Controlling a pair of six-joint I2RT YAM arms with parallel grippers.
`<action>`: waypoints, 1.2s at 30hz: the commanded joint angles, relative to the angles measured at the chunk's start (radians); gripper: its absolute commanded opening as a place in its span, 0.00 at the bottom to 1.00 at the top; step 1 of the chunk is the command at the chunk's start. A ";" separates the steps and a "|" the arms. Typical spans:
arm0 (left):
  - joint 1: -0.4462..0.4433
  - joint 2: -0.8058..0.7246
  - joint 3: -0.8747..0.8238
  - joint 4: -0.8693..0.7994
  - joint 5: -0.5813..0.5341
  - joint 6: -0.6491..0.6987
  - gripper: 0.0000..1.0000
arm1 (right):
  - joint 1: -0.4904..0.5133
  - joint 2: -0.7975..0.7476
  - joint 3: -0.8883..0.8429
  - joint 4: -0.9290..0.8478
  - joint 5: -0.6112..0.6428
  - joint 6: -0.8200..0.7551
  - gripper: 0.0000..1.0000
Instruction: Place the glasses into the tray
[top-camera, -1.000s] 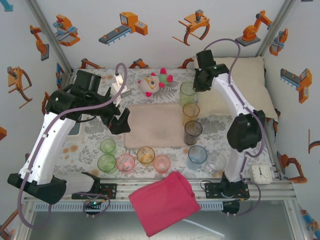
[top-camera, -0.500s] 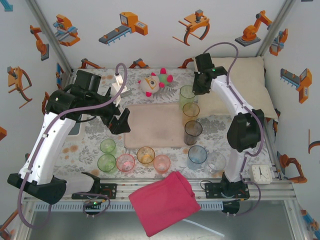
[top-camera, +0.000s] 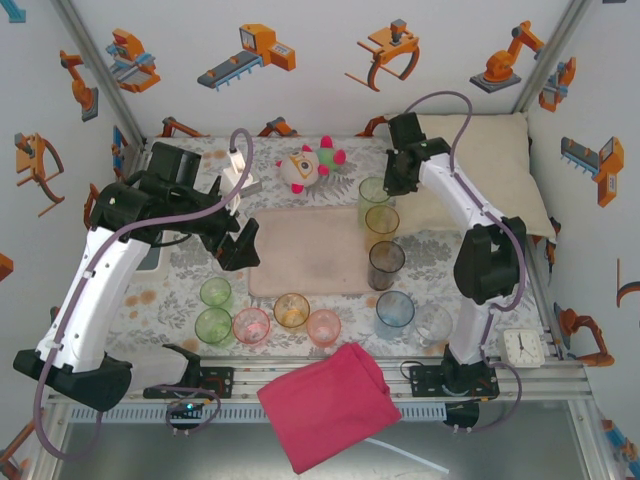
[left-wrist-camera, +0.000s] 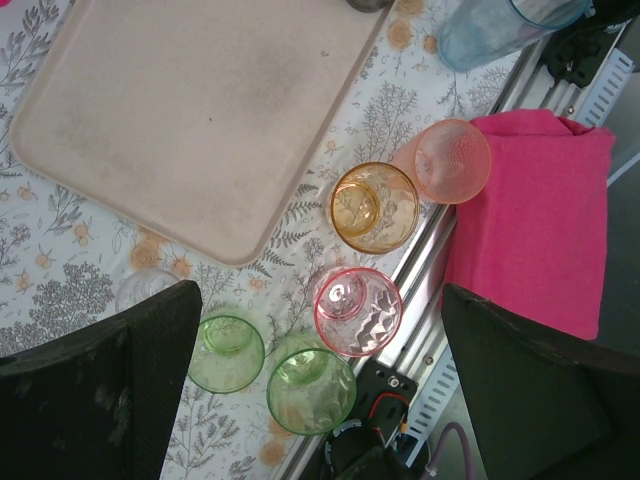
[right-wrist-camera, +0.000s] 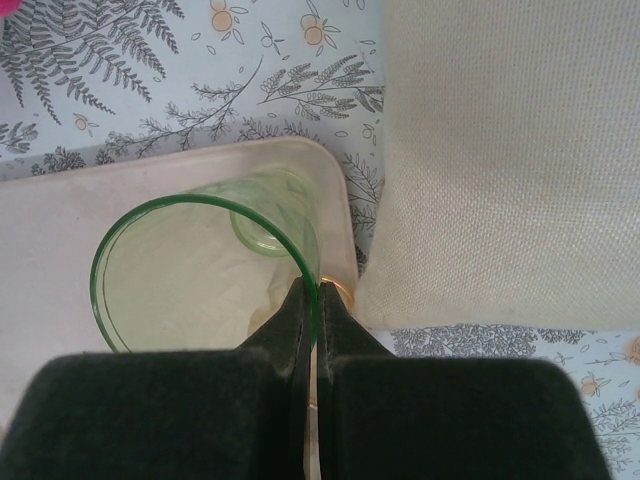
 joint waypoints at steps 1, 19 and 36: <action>-0.004 -0.012 -0.007 -0.015 0.003 0.024 0.97 | 0.008 0.009 -0.004 0.024 0.000 0.015 0.00; -0.003 -0.005 -0.006 -0.015 -0.003 0.027 0.97 | 0.009 0.025 -0.010 0.043 0.007 0.009 0.00; -0.004 -0.004 0.000 -0.017 -0.006 0.025 0.97 | 0.009 0.026 -0.012 0.042 0.008 -0.010 0.09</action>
